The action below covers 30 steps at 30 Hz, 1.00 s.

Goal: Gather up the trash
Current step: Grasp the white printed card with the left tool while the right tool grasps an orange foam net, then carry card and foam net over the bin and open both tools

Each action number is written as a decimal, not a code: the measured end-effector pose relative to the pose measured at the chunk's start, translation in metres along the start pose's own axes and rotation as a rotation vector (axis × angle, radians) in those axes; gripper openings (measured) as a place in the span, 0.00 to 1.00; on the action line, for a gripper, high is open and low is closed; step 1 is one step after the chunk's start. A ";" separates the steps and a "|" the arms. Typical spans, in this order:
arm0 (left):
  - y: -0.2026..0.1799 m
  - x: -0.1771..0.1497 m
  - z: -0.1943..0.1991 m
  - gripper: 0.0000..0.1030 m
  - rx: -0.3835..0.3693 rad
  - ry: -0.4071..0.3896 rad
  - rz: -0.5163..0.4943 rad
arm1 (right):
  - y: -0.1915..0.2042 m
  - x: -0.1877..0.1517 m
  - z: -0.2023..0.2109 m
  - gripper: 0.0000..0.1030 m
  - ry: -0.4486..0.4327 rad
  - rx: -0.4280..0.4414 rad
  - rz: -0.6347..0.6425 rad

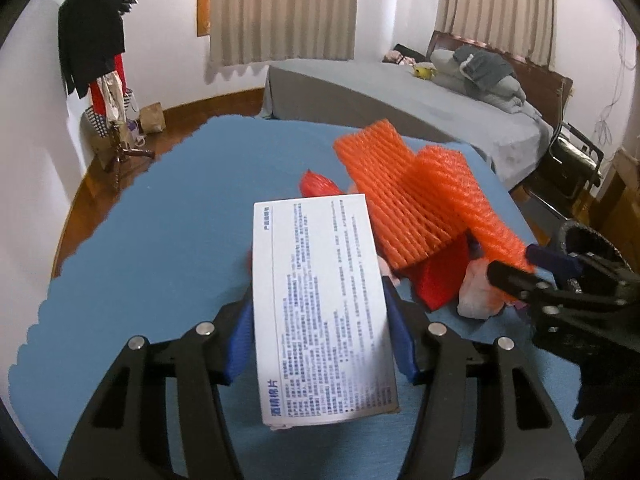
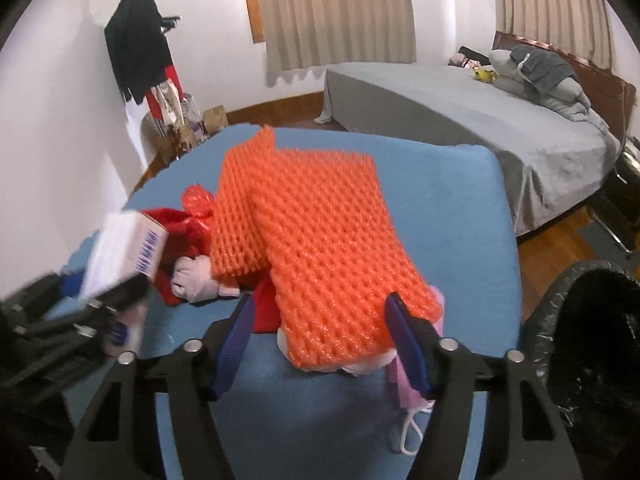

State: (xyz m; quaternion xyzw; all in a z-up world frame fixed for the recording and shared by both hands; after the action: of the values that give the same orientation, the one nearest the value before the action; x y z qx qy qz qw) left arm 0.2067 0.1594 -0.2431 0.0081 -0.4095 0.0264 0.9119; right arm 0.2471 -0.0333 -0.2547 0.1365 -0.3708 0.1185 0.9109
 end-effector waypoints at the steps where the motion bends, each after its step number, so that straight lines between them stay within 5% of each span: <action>1: 0.001 0.001 0.002 0.54 -0.001 -0.004 0.003 | 0.000 0.000 -0.001 0.48 -0.001 -0.003 0.005; 7: -0.005 0.006 0.009 0.54 -0.011 -0.021 0.010 | -0.001 0.007 0.012 0.18 -0.013 0.074 -0.017; 17: -0.025 0.022 0.032 0.53 -0.049 -0.065 -0.006 | -0.022 0.020 0.065 0.17 -0.082 0.114 -0.083; 30: -0.131 0.042 0.053 0.53 -0.217 -0.121 -0.101 | -0.105 0.014 0.140 0.17 -0.168 -0.001 -0.194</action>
State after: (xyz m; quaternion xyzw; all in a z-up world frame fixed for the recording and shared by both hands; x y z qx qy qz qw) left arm 0.2025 0.0289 -0.1759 -0.0683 -0.4633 -0.0647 0.8812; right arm 0.1998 -0.1770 -0.1658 0.1806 -0.4310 0.0175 0.8839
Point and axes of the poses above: each gripper's, at about its wrist camera, not at the fingertips, and z roughly against the way its jaws point, y to its left, x to its top, the point moved 9 cm from there along -z, roughly the way its jaws point, and after that the axes turned 5 degrees about -z, right-handed, at the moved point
